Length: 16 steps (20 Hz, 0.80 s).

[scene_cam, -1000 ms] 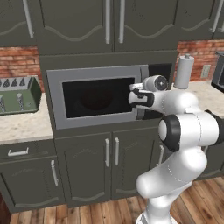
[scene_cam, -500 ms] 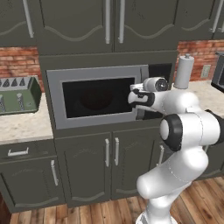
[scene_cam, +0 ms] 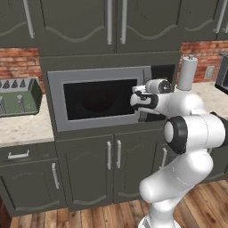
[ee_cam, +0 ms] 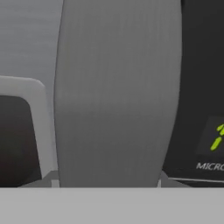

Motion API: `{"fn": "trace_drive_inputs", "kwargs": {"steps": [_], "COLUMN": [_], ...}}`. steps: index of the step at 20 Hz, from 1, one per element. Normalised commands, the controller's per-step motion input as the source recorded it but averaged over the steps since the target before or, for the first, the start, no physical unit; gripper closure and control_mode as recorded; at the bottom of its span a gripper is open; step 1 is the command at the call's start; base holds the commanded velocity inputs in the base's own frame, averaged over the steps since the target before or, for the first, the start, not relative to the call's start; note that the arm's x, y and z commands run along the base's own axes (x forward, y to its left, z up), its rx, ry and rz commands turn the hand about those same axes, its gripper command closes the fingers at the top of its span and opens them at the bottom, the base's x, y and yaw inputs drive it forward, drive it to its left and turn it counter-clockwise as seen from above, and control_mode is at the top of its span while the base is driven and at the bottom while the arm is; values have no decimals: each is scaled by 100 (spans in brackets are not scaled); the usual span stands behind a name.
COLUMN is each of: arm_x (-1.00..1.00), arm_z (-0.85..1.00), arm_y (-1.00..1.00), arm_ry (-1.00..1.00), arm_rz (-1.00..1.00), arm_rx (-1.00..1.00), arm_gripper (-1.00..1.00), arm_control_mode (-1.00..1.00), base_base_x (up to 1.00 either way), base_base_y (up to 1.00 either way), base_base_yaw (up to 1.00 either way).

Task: The microwave is finished heating the chicken drumstick and broccoli. Take the bowl containing the food and place it on the dining counter.

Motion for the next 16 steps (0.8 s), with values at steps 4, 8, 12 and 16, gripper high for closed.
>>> {"fn": "trace_drive_inputs", "kwargs": {"steps": [4,8,12,16], "arm_x": [-28,-64,-97,-100], "arm_z": [21,56,81,98], "arm_y": [24,37,43,44], "arm_ry": [0,0,0,0], "arm_rz": [0,0,-5,-7], "arm_rx": [0,0,0,0], "arm_gripper": [100,100,100,100], "arm_control_mode": [-100,-100,-100,-100], "base_base_x": [0,0,0,0], "base_base_y": [0,0,0,0], "base_base_yaw": [0,0,0,0]}}
